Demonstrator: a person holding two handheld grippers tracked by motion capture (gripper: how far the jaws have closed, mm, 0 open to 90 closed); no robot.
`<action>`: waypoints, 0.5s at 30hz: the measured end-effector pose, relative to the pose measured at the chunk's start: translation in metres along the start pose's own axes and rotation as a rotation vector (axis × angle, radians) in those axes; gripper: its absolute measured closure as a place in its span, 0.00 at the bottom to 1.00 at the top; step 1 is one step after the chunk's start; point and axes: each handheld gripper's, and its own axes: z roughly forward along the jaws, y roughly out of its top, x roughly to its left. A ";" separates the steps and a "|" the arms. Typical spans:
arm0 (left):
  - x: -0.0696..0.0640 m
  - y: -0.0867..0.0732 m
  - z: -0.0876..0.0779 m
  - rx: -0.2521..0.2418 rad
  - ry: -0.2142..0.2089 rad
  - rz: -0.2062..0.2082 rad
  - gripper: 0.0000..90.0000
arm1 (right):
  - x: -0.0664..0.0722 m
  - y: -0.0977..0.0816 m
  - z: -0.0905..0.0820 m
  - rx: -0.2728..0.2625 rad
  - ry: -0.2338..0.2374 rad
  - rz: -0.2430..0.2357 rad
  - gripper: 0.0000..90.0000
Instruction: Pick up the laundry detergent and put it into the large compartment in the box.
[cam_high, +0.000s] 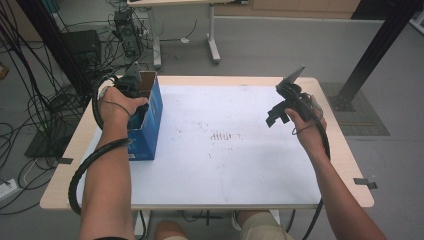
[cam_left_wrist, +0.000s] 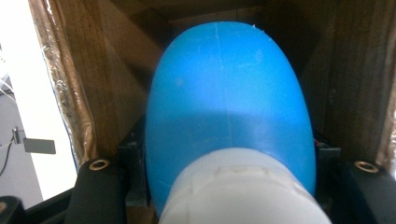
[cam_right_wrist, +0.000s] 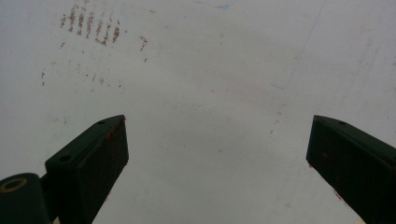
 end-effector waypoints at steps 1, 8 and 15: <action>0.000 0.000 0.000 -0.001 0.000 0.000 0.41 | 0.000 0.000 0.000 0.000 0.000 0.000 0.06; 0.000 0.000 0.000 0.001 0.000 0.000 0.41 | 0.002 0.001 0.000 -0.001 -0.002 -0.006 0.06; 0.000 0.000 0.000 -0.001 0.000 0.000 0.41 | 0.002 0.001 -0.001 0.000 -0.003 -0.006 0.06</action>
